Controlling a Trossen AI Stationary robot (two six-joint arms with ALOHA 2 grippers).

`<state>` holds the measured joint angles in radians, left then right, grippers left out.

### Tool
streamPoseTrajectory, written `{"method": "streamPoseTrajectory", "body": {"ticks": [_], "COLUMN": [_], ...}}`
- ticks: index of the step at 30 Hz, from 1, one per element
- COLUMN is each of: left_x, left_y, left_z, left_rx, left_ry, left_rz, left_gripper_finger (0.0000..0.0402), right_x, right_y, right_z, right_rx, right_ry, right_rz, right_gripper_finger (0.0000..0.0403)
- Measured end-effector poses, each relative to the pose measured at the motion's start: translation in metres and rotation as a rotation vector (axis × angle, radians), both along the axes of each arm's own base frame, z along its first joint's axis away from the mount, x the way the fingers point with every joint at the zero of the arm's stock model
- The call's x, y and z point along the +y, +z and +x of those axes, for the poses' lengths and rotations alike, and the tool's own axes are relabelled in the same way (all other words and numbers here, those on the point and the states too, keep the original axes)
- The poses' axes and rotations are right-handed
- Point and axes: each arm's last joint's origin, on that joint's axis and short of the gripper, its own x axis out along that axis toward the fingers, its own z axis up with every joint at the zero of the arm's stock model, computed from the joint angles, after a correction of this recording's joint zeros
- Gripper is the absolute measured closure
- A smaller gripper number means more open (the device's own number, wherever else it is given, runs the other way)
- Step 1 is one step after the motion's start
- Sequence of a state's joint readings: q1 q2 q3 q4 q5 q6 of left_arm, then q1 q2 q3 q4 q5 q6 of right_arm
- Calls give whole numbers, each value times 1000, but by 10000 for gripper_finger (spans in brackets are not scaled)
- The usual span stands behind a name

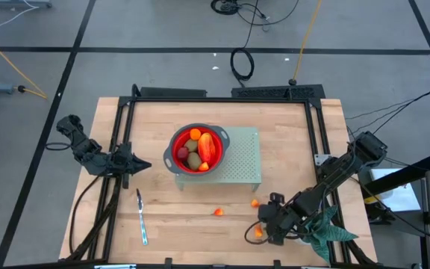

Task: Pick & Place Fruit
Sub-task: Put the peach fruit into the strainer

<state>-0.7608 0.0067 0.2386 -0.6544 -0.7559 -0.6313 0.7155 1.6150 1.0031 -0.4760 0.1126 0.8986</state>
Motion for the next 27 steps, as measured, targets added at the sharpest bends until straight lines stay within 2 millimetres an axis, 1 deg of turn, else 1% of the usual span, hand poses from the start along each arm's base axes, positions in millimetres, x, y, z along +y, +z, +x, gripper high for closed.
{"method": "streamPoseTrajectory", "body": {"ticks": [3,9,11,15,20,27], "left_x": [0,0,-1,-1,-1,-2], "left_y": [0,0,0,0,0,-1], "left_z": [0,0,0,0,0,0], "left_rx": [0,2,6,13,15,19], "left_ry": [0,-7,-19,-40,-47,-63], "left_rz": [1,0,-4,-10,-11,-17], "left_gripper_finger": [392,392,392,392,392,392], "right_x": [-2,-10,-11,-12,-19,-21], "right_y": [2,16,18,17,12,0], "right_z": [-1,-4,-4,-4,-3,-1], "right_rx": [-15,-104,-116,-119,-145,-188], "right_ry": [-32,-123,-131,-151,-267,-351], "right_rz": [-26,-79,-84,-84,-105,-6], "right_gripper_finger": [167,196,202,208,208,208]}}
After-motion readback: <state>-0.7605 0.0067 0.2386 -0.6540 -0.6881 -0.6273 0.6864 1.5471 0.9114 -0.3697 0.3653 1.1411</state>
